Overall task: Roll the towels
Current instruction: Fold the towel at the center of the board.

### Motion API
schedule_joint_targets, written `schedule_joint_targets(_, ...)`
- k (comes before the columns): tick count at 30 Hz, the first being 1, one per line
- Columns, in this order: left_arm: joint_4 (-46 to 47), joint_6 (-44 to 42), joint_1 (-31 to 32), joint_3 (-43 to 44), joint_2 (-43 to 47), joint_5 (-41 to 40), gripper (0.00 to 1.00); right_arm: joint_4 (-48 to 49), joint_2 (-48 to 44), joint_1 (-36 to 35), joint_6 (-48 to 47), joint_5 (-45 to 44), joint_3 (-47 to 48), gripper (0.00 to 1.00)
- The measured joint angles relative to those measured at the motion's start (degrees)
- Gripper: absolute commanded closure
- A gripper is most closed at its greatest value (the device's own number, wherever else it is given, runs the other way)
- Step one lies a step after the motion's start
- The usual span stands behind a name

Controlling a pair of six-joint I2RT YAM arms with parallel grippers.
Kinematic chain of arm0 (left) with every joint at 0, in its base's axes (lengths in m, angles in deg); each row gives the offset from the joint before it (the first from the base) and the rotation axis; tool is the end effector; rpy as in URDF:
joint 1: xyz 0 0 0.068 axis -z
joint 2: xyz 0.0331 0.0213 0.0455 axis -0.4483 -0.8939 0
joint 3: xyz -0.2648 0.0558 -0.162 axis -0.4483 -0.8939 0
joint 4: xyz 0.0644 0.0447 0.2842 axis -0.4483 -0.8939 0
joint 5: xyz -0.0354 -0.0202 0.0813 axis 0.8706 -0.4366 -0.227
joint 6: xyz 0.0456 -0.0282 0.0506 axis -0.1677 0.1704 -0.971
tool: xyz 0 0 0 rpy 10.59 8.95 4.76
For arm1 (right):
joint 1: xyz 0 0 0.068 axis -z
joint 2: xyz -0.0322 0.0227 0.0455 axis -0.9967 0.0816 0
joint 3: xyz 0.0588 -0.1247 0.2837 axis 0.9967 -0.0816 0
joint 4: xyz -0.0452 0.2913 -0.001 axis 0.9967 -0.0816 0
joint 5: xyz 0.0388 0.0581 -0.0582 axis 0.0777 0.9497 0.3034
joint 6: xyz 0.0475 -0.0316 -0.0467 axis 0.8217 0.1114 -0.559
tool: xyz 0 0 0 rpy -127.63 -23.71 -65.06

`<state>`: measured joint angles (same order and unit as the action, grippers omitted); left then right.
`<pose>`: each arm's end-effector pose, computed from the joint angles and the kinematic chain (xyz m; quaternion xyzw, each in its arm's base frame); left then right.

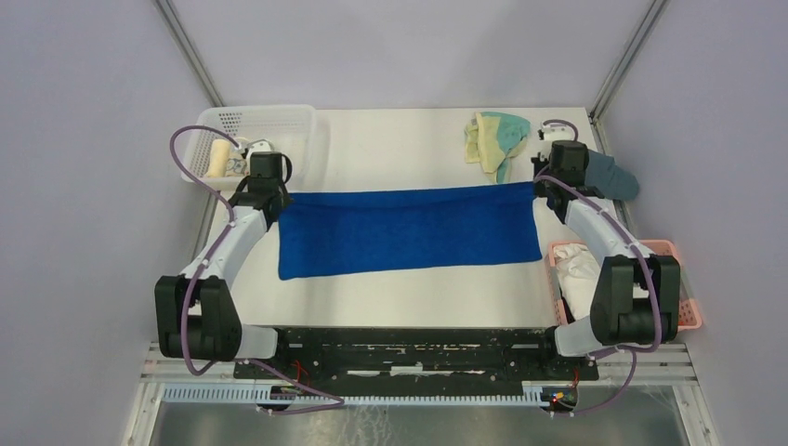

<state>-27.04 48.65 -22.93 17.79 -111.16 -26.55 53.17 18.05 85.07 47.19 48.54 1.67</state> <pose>0.3407 0.0011 0.2715 -0.1840 0.8861 0.1018 0.4131 0.3792 -0.0043 0.2598 -0.0053 0.8884 -0.0550 0.4557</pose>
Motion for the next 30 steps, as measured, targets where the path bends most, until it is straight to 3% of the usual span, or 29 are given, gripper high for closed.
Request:
schedule_joint_targets(13,-3.98,3.19,-0.33,-6.99,7.19,1.25,0.97,-6.91,-16.0,0.0,15.34,-8.52,-10.93,1.0)
schedule_joint_targets(25,-8.39,9.31,-0.74,-14.93,10.62,1.84,0.97,-13.38,-18.78,0.02,20.63,-7.06,-15.8,0.93)
schedule_joint_targets(27,-8.74,10.56,-0.74,-16.02,10.62,2.8,0.9,-14.16,-17.62,0.02,21.07,-6.6,-15.78,0.85)
schedule_joint_targets(30,-9.49,12.55,-0.74,-17.14,11.04,3.37,0.66,-15.69,-16.0,0.02,21.73,-6.08,-15.78,0.63)
